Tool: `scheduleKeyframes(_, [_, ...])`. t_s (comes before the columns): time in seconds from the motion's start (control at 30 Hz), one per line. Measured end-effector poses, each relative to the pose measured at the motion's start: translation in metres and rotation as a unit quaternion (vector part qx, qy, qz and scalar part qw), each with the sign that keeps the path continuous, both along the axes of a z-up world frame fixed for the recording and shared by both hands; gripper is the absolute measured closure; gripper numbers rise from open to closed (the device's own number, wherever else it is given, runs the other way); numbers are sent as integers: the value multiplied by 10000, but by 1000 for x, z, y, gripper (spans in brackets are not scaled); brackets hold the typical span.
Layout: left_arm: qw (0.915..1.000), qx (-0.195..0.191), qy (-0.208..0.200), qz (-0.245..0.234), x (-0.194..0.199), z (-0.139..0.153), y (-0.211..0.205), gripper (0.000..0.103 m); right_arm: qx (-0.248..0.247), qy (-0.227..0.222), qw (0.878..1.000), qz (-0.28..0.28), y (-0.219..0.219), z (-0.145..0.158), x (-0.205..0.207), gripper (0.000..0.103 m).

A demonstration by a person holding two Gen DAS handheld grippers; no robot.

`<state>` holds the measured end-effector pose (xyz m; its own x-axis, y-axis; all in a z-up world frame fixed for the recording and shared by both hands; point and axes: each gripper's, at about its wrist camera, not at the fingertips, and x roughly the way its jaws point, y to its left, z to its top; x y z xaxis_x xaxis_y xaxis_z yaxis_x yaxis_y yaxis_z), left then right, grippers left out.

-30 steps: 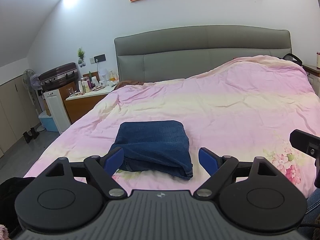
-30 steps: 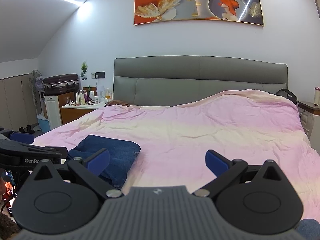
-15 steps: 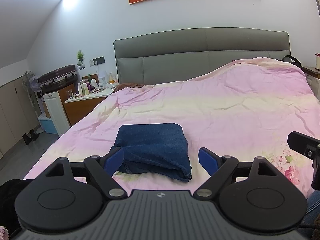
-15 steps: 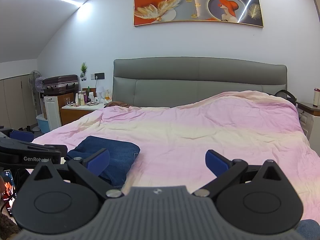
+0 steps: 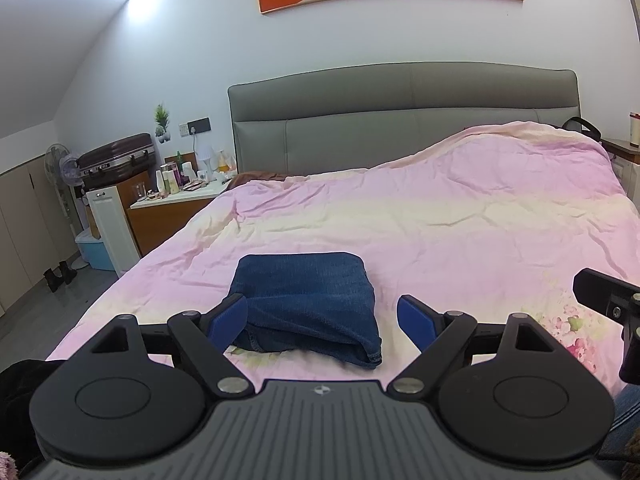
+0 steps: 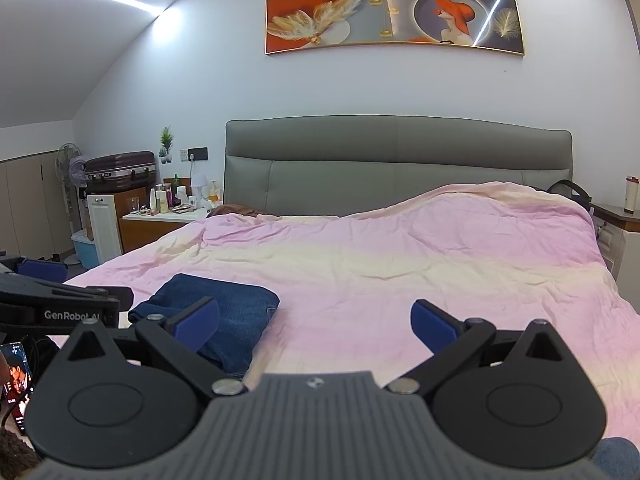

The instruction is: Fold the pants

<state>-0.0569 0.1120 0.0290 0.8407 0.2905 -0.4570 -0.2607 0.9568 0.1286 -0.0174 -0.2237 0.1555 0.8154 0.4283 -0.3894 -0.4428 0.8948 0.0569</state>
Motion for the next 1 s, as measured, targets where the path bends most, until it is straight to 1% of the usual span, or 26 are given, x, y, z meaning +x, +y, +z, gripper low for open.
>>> scheduleKeyframes(1.0, [10000, 0, -42, -27, 7, 7, -7, 4, -35, 56, 9999, -86, 4, 2, 1, 5])
